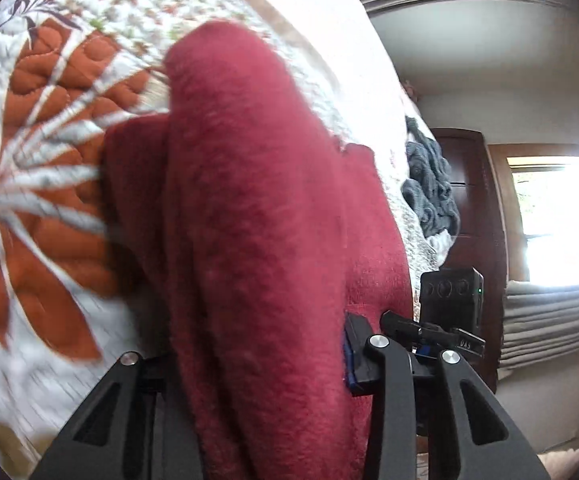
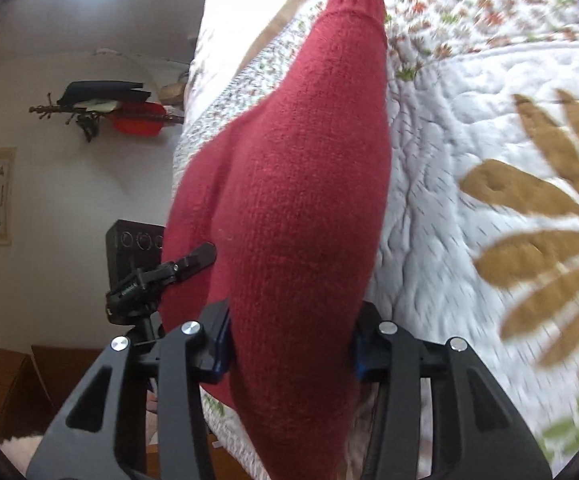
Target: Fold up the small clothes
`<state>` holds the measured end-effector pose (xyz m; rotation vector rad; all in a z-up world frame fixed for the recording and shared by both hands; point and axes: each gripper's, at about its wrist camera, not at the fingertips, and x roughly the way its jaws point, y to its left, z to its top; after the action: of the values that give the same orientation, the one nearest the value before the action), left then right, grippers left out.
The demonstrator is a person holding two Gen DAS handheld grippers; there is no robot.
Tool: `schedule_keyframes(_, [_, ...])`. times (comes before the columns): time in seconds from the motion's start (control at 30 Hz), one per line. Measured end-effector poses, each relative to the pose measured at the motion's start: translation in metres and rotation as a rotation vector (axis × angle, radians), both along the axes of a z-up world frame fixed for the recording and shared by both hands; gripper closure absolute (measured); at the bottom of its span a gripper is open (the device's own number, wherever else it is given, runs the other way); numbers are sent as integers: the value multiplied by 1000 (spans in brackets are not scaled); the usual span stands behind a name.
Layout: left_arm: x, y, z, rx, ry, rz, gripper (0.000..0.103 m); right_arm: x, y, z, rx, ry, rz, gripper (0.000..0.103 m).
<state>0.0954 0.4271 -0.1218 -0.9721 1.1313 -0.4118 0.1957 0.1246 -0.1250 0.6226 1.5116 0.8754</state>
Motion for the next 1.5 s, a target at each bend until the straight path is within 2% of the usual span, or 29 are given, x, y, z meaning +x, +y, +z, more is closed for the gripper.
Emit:
schedule_keyframes(0.1, [-19, -28, 17, -43, -26, -9, 66, -11, -27, 18, 3, 3, 10, 60])
schedule_keyframes(0.3, [-50, -87, 35, -65, -32, -38, 66, -45, -93, 48, -31, 12, 9, 60])
schedule_keyframes(0.43, [-69, -124, 40, -24, -34, -77, 65, -67, -120, 55, -53, 3, 18, 60])
schedule_keyframes(0.6, [-82, -145, 14, 33, 11, -94, 65, -82, -133, 28, -80, 26, 30, 60])
schedule_keyframes(0.7, [-84, -150, -10, 76, 45, -101, 64, -88, -134, -4, -112, 50, 39, 59])
schedule_keyframes(0.83, [-86, -151, -23, 49, 45, -93, 60, -93, -137, -25, -95, 59, 16, 54])
schedule_keyframes(1.07, [-83, -164, -12, 74, 83, -129, 48, -102, -146, -23, -108, 57, -17, 44])
schedule_keyframes(1.2, [-102, -169, 7, 157, 73, -178, 38, -115, -151, -11, -147, 36, -7, 41])
schedule_keyframes(1.37, [-134, -173, 21, 222, 75, -197, 35, -139, -160, -9, -156, 63, 8, 41])
schedule_keyframes(1.43, [-147, -173, 21, 261, 77, -196, 34, -152, -161, -12, -163, 81, 27, 45])
schedule_keyframes(1.5, [-159, -169, 14, 268, 108, -193, 36, -161, -159, -17, -177, 97, 53, 55])
